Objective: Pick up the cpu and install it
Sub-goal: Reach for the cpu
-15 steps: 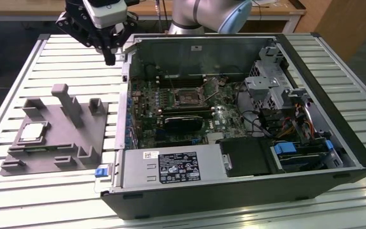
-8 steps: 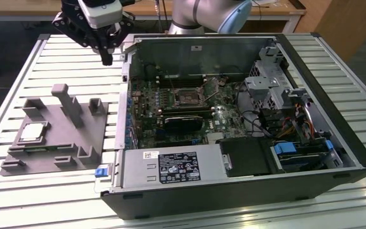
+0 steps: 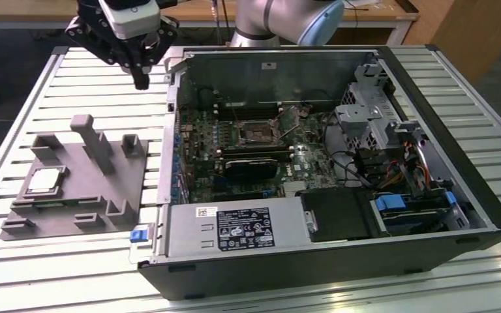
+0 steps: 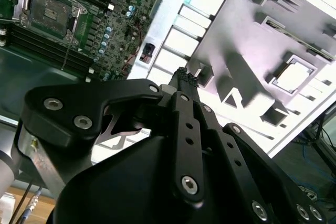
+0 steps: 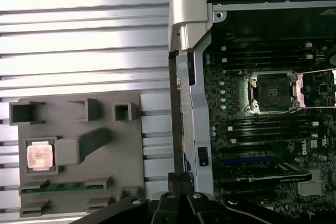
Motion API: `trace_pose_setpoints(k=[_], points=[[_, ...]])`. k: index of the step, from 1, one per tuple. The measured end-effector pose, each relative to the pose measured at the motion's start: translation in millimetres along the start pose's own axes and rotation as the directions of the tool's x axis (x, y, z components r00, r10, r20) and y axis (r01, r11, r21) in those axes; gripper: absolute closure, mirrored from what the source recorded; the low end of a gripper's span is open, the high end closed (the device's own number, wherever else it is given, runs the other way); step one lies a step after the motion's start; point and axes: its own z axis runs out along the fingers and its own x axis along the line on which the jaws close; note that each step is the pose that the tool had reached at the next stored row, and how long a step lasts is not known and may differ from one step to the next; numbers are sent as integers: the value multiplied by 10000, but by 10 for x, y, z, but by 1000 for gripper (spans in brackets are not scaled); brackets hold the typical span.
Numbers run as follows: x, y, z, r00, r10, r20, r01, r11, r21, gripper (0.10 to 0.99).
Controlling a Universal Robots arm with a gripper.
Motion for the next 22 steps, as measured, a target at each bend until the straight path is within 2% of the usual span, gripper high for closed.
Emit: trace_pose_setpoints(k=[9,22], points=[[92,-7,-1,10000,0,0,0,10000,0,980],[270,-21,-2,10000,-1,0,1,10000,0,980]])
